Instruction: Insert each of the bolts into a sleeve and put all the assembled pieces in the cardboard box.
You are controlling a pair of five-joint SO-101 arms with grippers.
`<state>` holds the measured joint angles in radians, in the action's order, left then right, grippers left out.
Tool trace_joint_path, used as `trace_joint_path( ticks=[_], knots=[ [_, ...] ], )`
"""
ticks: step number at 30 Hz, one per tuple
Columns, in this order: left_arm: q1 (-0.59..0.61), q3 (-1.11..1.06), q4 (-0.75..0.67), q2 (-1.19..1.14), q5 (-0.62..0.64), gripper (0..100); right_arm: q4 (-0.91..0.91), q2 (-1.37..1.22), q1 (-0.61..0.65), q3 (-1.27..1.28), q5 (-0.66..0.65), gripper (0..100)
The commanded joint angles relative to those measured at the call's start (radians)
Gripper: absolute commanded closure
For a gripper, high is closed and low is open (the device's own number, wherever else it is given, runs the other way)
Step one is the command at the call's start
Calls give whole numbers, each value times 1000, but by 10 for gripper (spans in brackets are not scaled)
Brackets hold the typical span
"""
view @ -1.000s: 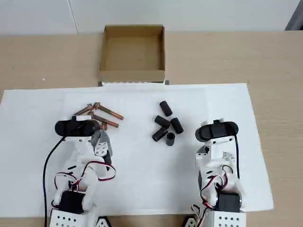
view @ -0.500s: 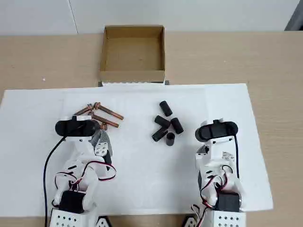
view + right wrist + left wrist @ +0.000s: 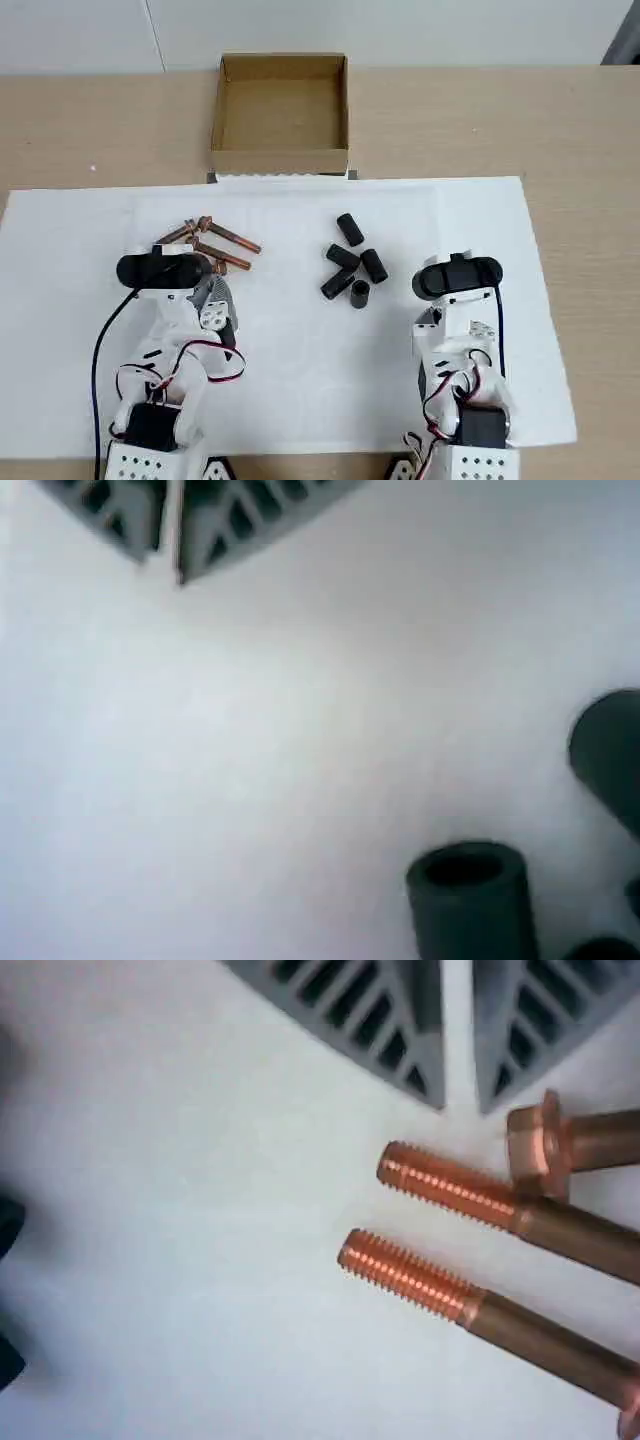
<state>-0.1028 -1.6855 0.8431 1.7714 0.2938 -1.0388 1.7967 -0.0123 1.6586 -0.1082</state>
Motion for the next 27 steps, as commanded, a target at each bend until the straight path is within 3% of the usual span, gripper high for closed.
trace_joint_path(
  ticks=[1, 27],
  knots=[
    [-2, 2, 8, 12, -6, 994, 22, 18, 1, -6, 9, 995],
    [5, 5, 6, 12, -32, 993, 22, 18, 1, -6, 9, 995]
  ],
)
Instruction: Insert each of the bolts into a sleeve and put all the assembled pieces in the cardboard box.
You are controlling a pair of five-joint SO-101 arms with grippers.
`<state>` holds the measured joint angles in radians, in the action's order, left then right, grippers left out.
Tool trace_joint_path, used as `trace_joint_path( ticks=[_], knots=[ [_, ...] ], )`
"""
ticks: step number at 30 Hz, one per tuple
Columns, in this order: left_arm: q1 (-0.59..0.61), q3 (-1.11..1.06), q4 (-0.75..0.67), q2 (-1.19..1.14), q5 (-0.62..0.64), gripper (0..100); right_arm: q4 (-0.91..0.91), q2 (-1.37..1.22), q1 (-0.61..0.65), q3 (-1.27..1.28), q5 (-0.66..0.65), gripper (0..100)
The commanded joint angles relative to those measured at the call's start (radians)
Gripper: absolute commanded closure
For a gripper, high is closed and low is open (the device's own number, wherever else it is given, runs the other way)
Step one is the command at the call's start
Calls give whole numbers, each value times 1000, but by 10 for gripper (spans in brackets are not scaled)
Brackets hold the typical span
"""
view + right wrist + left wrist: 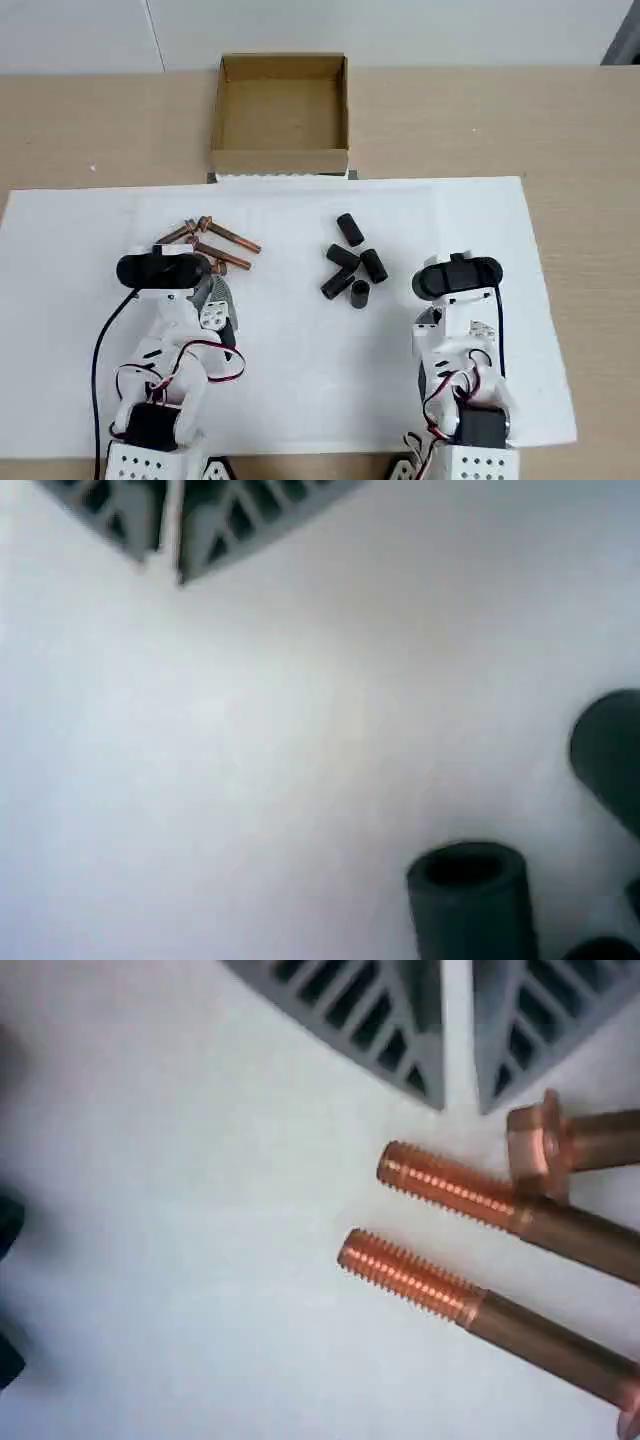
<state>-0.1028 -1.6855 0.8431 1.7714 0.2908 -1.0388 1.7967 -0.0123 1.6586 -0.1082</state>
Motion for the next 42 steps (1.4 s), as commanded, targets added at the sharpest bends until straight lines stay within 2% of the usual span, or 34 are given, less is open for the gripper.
trace_joint_path(
  ticks=[1, 4, 11, 15, 19, 26, 30, 34, 42],
  knots=[
    [5, 8, 6, 12, -66, 993, 22, 18, 1, -6, 9, 995],
    [5, 64, 20, 6, -132, 994, 22, 18, 1, -6, 9, 995],
    [-18, 259, 292, 3, -135, 993, 22, 18, 1, -6, 9, 995],
    [-18, 311, 370, 2, -143, 993, 22, 18, 1, -6, 9, 995],
    [9, 418, 446, -109, -215, 994, 22, 18, 1, -6, 9, 995],
    [104, 774, 514, -582, -216, 993, 22, 18, 1, -6, 9, 995],
    [144, 986, 548, -770, -216, 993, 22, 18, 1, -6, 9, 995],
    [163, 1069, 577, -853, -219, 993, 22, 18, 1, -6, 8, 995],
    [158, 1078, 588, -867, -218, 993, 22, 18, 1, -6, 8, 995]
  ],
)
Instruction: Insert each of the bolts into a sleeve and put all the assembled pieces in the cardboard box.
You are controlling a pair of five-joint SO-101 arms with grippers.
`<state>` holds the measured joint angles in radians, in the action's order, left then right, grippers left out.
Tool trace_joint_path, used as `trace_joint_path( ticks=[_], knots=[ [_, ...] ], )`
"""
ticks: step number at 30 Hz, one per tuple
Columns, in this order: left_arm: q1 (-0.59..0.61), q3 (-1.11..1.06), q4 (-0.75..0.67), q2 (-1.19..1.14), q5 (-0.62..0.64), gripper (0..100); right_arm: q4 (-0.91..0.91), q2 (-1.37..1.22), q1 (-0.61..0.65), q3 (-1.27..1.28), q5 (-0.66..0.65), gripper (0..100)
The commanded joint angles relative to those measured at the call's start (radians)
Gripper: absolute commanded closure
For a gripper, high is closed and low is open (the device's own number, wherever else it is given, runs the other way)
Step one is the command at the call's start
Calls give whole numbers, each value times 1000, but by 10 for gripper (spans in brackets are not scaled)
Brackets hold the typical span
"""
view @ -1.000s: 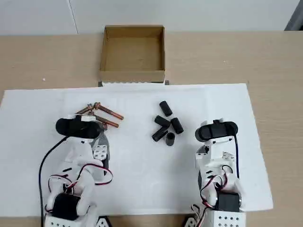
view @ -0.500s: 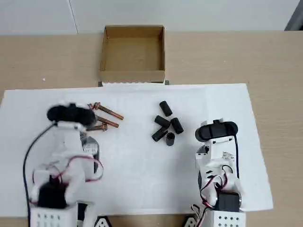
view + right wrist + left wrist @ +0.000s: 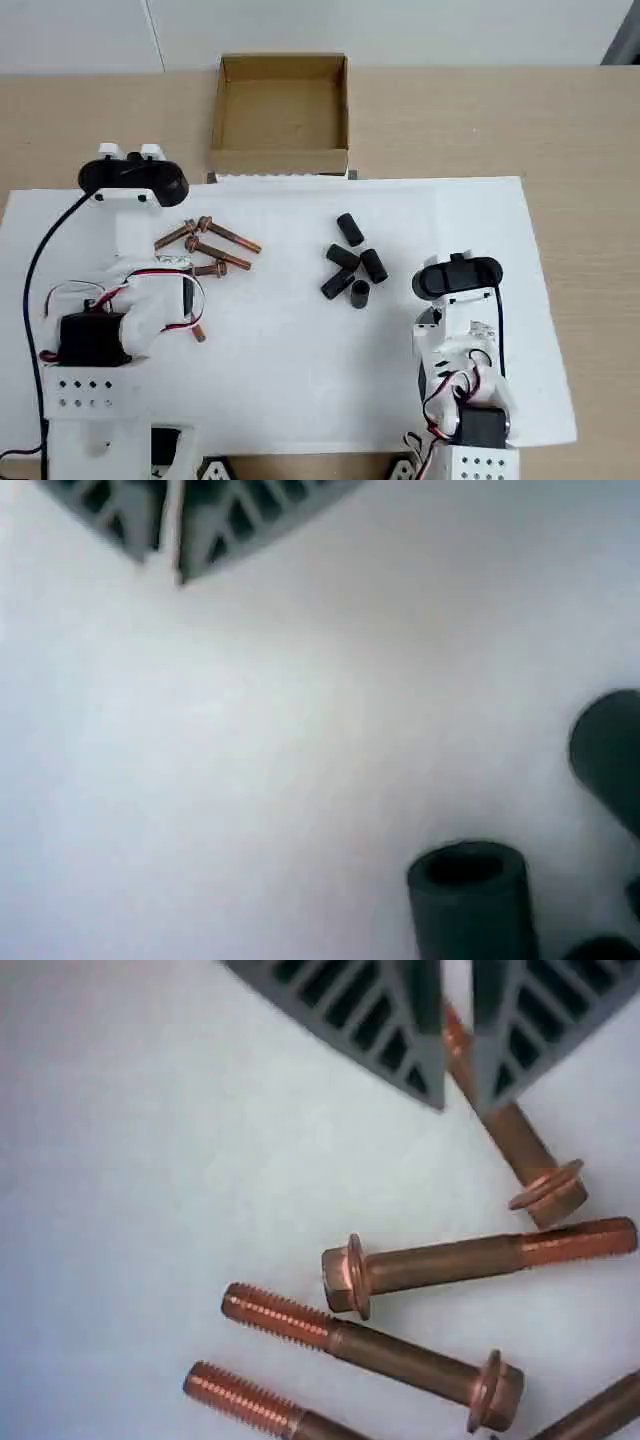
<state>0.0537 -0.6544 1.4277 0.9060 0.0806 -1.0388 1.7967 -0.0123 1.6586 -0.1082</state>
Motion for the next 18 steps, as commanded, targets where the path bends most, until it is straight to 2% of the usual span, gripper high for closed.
trace_joint_path(
  ticks=[1, 5, 11, 18],
  knots=[
    [3, 48, 2, -2, -8, 993, 24, 18, 4, -6, 9, 995],
    [6, 48, 5, -2, -8, 993, 2, 18, 33, -31, 9, 995],
    [5, 45, 0, -9, -6, 993, -35, 4, 39, -264, 8, 995],
    [6, 41, -2, -9, -6, 993, -133, -295, 90, -491, 6, 995]
  ],
)
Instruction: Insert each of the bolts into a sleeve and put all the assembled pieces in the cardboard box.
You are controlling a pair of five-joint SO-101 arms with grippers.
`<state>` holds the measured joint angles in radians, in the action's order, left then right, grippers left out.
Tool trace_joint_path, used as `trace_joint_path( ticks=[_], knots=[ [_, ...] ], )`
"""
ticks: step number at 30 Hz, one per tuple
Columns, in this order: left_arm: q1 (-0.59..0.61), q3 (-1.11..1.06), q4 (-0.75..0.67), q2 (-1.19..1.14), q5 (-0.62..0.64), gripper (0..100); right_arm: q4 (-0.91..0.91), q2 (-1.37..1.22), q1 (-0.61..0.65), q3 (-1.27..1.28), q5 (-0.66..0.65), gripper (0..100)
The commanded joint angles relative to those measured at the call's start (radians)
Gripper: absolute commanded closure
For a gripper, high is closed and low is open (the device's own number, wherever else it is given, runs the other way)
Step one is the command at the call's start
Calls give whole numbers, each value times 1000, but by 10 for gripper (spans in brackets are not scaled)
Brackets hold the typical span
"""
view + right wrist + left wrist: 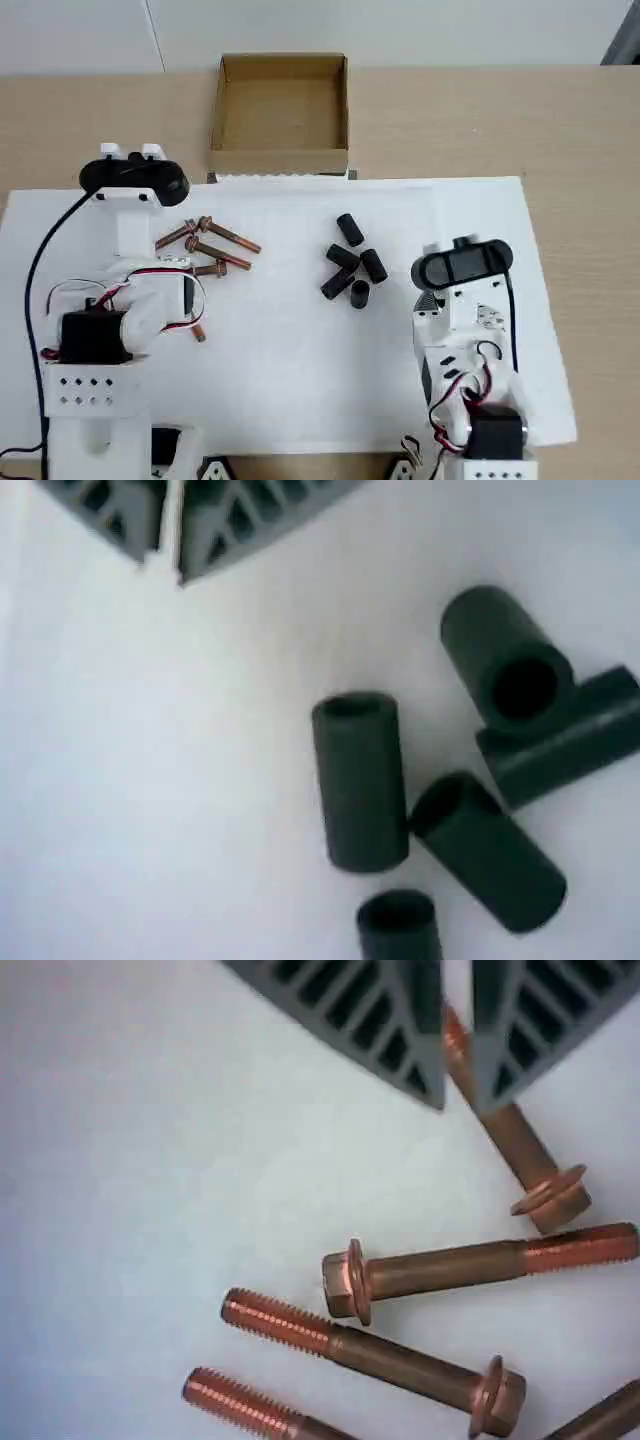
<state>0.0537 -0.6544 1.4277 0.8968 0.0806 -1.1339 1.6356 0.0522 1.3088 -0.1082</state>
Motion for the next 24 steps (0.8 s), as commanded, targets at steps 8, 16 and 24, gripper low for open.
trace_joint_path(
  ticks=[8, 16, 24],
  knots=[
    [34, 41, -6, -3, -12, 993, -163, -667, 35, -542, 2, 995],
    [186, -68, -100, -34, -270, 992, -211, -1084, 41, -911, 0, 995],
    [259, -76, -101, -204, -316, 888, -305, -1400, 134, -1188, -196, 994]
  ],
)
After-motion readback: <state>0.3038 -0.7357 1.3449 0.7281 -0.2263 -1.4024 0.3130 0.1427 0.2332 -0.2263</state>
